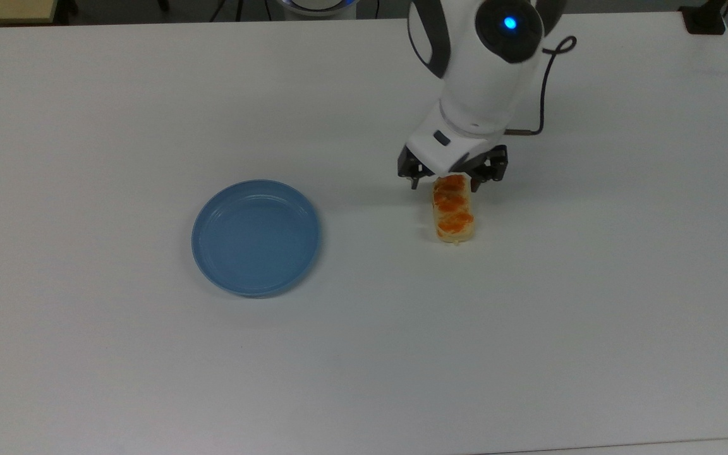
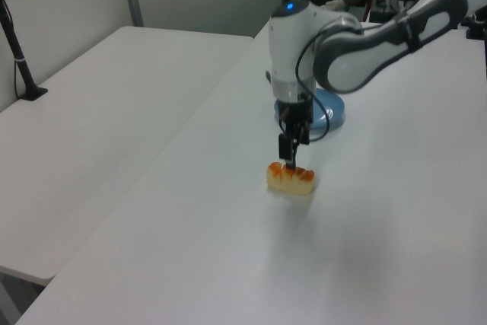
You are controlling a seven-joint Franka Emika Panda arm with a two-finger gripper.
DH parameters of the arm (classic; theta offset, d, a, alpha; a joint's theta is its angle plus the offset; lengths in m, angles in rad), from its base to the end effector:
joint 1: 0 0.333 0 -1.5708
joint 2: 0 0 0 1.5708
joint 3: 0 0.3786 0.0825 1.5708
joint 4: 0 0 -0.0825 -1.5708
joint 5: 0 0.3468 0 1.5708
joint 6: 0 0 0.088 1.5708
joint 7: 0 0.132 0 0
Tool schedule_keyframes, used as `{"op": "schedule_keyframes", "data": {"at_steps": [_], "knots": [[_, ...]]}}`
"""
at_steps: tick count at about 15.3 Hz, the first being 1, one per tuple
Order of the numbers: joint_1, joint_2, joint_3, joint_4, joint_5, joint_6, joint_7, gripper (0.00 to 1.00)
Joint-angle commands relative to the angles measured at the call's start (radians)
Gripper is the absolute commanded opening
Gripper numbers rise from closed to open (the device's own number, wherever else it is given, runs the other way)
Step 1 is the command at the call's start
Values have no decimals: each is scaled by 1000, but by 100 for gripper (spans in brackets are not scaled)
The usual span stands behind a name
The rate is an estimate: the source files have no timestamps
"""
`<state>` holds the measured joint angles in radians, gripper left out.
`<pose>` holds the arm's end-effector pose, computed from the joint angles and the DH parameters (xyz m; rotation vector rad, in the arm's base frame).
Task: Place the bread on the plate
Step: 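Move the gripper over the orange-topped bread roll and lower onto it, then close the gripper on the bread roll and lift it, then carry the bread roll over the light blue plate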
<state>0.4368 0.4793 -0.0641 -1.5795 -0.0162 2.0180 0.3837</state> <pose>0.6268 0.2512 0.4063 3.0857 0.0045 -0.0321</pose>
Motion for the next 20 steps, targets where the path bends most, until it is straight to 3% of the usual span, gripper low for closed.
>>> {"op": "schedule_keyframes", "data": {"at_steps": [1, 2, 3, 5, 6, 9, 13, 17, 20], "knots": [[56, 61, -29, 13, -27, 57, 59, 100], [54, 68, -29, 12, -36, 59, 60, 97], [53, 70, -29, 10, -42, 59, 57, 85], [46, 64, -29, 13, -53, 59, 35, 35], [39, 52, -29, 15, -50, 58, 24, 20], [-7, -28, -32, 10, -36, 7, -43, 20], [-148, -85, -46, 27, -14, -80, -208, 27], [-228, -53, -164, 21, -14, -39, -380, 32], [-245, -13, -189, 9, -17, 63, -394, 36]]}}
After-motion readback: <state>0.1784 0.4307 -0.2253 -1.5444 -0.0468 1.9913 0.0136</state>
